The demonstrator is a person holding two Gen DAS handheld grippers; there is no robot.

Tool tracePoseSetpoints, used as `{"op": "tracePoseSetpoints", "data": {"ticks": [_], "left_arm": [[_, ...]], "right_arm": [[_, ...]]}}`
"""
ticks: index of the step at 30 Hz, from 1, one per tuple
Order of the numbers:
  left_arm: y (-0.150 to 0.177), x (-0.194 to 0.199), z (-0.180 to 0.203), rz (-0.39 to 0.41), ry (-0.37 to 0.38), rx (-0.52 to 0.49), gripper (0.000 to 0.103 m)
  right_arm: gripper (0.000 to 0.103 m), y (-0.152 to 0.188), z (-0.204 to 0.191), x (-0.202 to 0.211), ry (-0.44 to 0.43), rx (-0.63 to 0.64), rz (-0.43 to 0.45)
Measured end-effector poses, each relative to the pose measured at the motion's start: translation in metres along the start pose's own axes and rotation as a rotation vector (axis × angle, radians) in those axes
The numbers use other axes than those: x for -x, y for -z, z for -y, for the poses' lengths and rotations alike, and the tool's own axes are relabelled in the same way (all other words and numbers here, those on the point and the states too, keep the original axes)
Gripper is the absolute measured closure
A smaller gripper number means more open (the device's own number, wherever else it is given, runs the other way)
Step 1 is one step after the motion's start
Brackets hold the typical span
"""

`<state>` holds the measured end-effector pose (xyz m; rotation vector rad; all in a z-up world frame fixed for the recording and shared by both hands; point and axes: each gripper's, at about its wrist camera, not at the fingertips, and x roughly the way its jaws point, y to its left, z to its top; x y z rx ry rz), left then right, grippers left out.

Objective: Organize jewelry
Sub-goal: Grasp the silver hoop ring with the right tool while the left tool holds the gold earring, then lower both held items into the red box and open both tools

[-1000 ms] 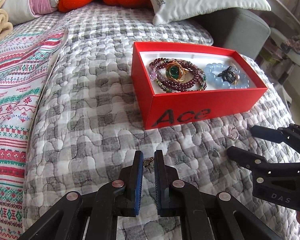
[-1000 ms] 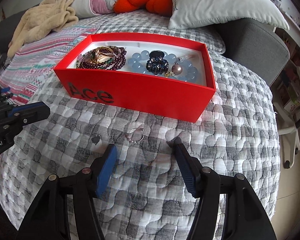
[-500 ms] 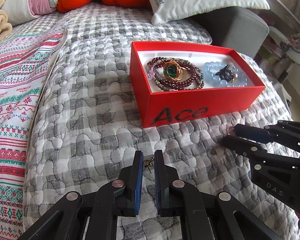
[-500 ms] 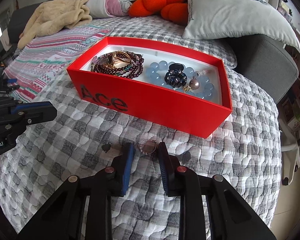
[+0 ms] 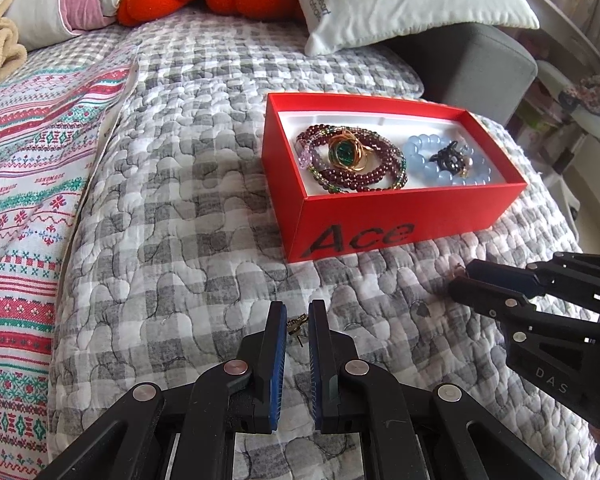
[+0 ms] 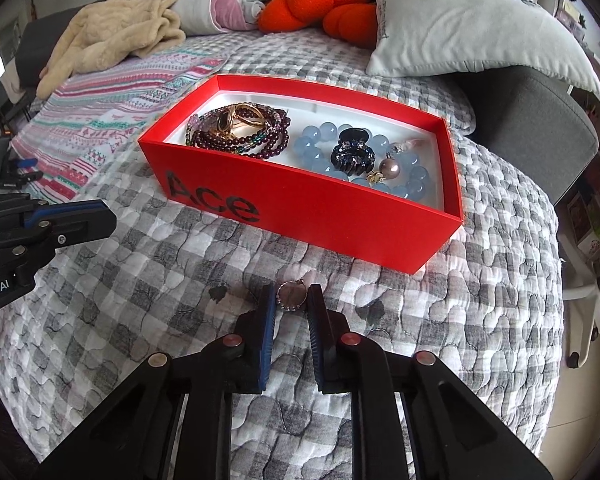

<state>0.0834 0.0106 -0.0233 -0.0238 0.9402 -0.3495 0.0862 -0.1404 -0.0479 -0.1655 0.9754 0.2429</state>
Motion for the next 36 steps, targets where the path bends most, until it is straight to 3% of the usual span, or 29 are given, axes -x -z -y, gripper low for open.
{"op": "tracePoseSetpoints", "data": {"ticks": [5, 13, 22, 26, 29, 36], "left_arm": [[-0.013, 0.009, -0.003, 0.046, 0.029, 0.035, 0.098], [-0.040, 0.010, 0.010, 0.142, 0.106, 0.058, 0.098], [-0.057, -0.019, 0.028, 0.142, 0.128, 0.052, 0.098], [-0.060, -0.022, 0.031, 0.144, 0.119, 0.040, 0.094], [-0.060, -0.020, 0.029, 0.145, 0.111, 0.050, 0.081], [-0.056, -0.005, 0.021, 0.152, 0.077, 0.049, 0.075]], "right_arm": [[0.086, -0.004, 0.005, 0.015, -0.022, -0.027, 0.029], [0.086, -0.023, 0.023, 0.050, -0.051, -0.116, 0.148], [0.086, -0.040, 0.057, 0.045, -0.050, -0.238, 0.200], [0.086, -0.041, 0.063, 0.039, -0.043, -0.249, 0.195], [0.086, -0.040, 0.067, 0.037, -0.033, -0.251, 0.193], [0.086, -0.040, 0.070, 0.039, -0.034, -0.252, 0.194]]}}
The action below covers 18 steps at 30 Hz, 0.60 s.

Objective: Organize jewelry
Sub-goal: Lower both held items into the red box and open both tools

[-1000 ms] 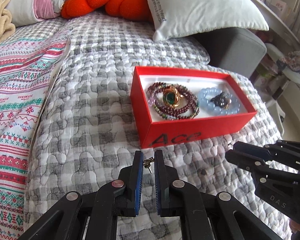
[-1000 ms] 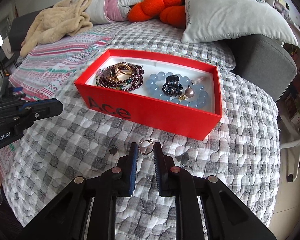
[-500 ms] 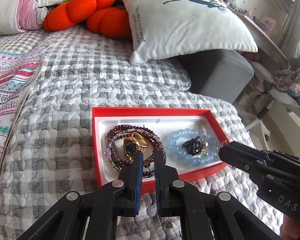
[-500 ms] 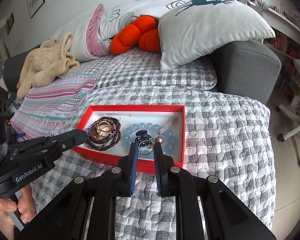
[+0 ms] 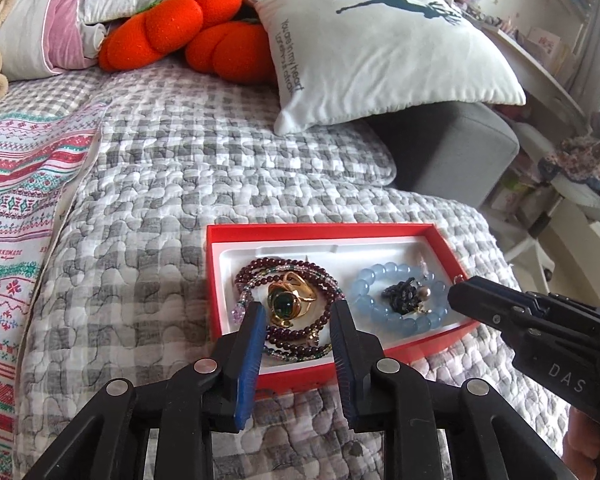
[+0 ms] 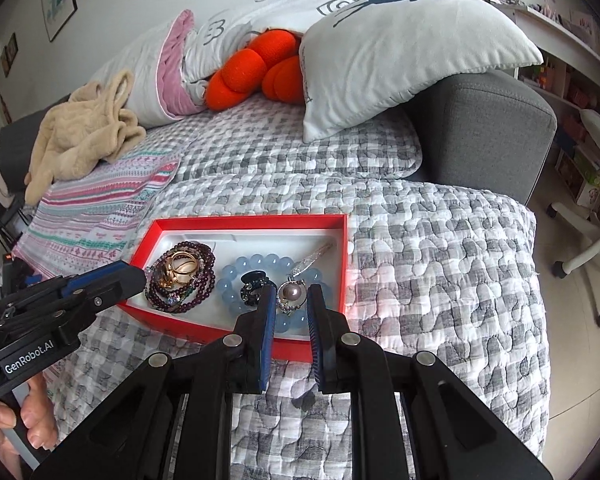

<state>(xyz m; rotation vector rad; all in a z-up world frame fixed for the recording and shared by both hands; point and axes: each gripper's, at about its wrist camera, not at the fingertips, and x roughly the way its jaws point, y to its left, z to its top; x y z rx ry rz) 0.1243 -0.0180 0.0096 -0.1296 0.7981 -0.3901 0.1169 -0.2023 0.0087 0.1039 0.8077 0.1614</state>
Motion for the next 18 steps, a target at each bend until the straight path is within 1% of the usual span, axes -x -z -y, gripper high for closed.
{"op": "tracePoseSetpoints", "data": {"ticks": [4, 7, 8, 13, 16, 18], "left_arm": [[0.005, 0.003, -0.003, -0.017, -0.041, -0.019, 0.074], [0.009, 0.002, -0.007, -0.037, -0.071, -0.013, 0.068], [0.010, 0.002, -0.009, -0.040, -0.078, -0.011, 0.066], [0.014, 0.003, -0.018, -0.059, -0.102, 0.004, 0.065], [0.015, 0.004, -0.022, -0.066, -0.111, 0.008, 0.060], [0.017, 0.005, -0.023, -0.072, -0.115, 0.008, 0.054]], "right_arm": [[0.086, -0.001, -0.003, 0.000, -0.003, -0.001, 0.003], [0.086, -0.003, -0.009, -0.002, -0.018, -0.002, -0.001], [0.086, -0.003, -0.012, -0.004, -0.024, 0.003, -0.004], [0.086, -0.005, -0.035, -0.011, -0.056, 0.044, -0.009], [0.085, -0.005, -0.043, -0.017, -0.059, 0.051, -0.011], [0.084, -0.006, -0.041, -0.018, -0.101, 0.020, -0.007]]}}
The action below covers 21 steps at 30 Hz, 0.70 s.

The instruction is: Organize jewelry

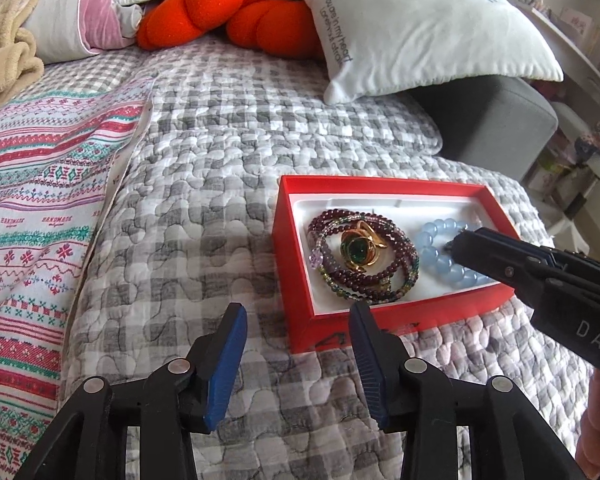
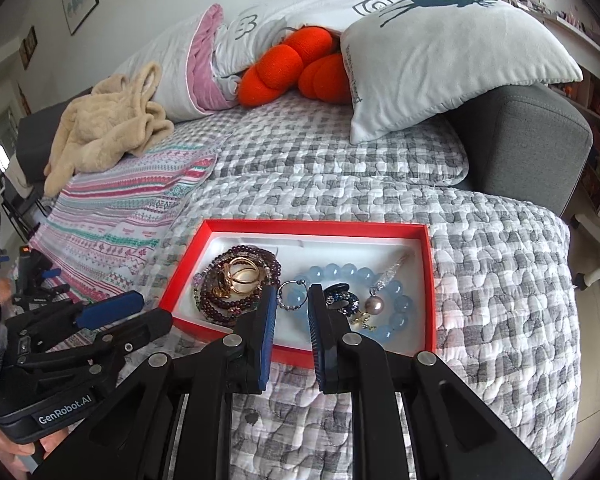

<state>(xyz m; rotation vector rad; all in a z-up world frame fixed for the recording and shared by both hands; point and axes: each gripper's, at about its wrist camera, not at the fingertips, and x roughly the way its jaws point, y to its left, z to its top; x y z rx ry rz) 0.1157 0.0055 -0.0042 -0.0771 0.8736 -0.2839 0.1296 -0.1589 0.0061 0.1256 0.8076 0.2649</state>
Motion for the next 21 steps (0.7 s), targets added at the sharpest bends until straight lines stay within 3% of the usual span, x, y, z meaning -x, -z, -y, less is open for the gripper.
{"op": "tracePoseSetpoints", "data": {"ticks": [2, 4, 12, 21], "left_arm": [[0.001, 0.001, -0.001, -0.006, -0.008, -0.004, 0.051], [0.002, 0.002, -0.001, -0.009, -0.013, -0.010, 0.049], [0.008, 0.017, 0.004, -0.004, -0.064, 0.006, 0.023], [0.032, 0.040, 0.022, -0.002, -0.123, -0.047, 0.002]], "right_arm": [[0.068, -0.003, 0.003, 0.001, -0.029, -0.035, -0.007], [0.058, -0.005, 0.005, 0.007, -0.040, -0.045, 0.017], [0.056, 0.000, 0.013, 0.025, 0.021, -0.051, -0.005], [0.034, 0.029, 0.008, 0.062, 0.103, -0.026, -0.042]]}}
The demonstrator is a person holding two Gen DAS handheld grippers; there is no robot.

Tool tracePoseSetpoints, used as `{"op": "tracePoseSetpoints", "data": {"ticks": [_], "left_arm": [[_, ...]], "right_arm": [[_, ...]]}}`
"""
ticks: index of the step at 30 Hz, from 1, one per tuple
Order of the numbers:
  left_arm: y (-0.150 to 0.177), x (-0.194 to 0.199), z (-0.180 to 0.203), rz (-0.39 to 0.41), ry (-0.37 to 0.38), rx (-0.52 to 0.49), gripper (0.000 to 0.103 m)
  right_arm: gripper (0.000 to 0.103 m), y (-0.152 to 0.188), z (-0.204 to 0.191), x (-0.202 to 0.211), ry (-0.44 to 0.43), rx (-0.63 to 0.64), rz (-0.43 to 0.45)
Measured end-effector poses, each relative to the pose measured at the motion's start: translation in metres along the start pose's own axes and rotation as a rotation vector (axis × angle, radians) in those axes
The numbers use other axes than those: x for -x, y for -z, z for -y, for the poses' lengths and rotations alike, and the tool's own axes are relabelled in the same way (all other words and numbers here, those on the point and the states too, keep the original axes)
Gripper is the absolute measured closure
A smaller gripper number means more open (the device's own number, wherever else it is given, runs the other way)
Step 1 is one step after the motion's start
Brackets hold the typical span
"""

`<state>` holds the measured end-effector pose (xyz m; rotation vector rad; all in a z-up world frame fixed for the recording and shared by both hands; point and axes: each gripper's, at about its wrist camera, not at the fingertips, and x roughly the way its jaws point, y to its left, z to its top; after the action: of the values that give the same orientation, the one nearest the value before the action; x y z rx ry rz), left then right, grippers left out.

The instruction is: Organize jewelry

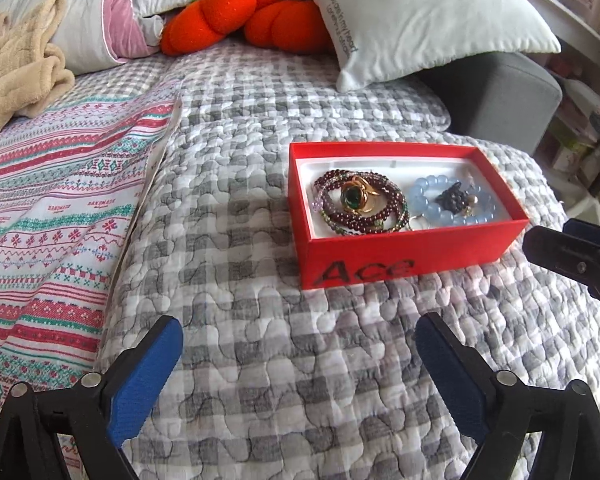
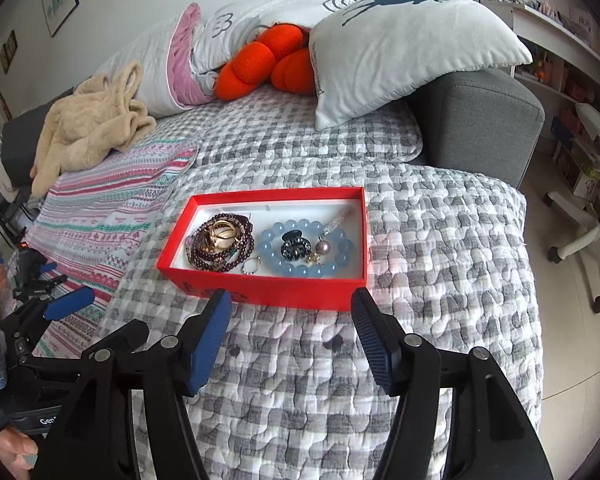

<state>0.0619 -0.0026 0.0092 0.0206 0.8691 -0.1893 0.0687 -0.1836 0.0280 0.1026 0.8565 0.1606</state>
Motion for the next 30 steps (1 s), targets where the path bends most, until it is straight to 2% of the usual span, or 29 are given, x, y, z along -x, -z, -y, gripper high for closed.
{"op": "tracePoseSetpoints", "data": {"ticks": [3, 5, 7, 16, 30], "left_arm": [[0.008, 0.009, 0.002, 0.005, -0.019, -0.007, 0.000], [0.013, 0.013, 0.001, -0.009, -0.036, 0.003, 0.000], [0.018, 0.017, -0.001, -0.025, -0.047, 0.018, 0.000], [0.033, 0.034, 0.003, -0.023, -0.114, 0.017, 0.000], [0.035, 0.028, 0.015, -0.035, -0.134, 0.021, 0.000]], "right_arm": [[0.023, 0.011, 0.002, 0.012, 0.016, -0.005, -0.014], [0.007, 0.018, 0.004, 0.021, 0.041, -0.019, -0.003], [0.000, 0.026, 0.006, 0.028, 0.078, -0.028, 0.005], [0.000, 0.050, -0.002, 0.046, 0.185, 0.031, -0.005], [0.000, 0.059, 0.002, 0.042, 0.215, 0.020, -0.046]]}}
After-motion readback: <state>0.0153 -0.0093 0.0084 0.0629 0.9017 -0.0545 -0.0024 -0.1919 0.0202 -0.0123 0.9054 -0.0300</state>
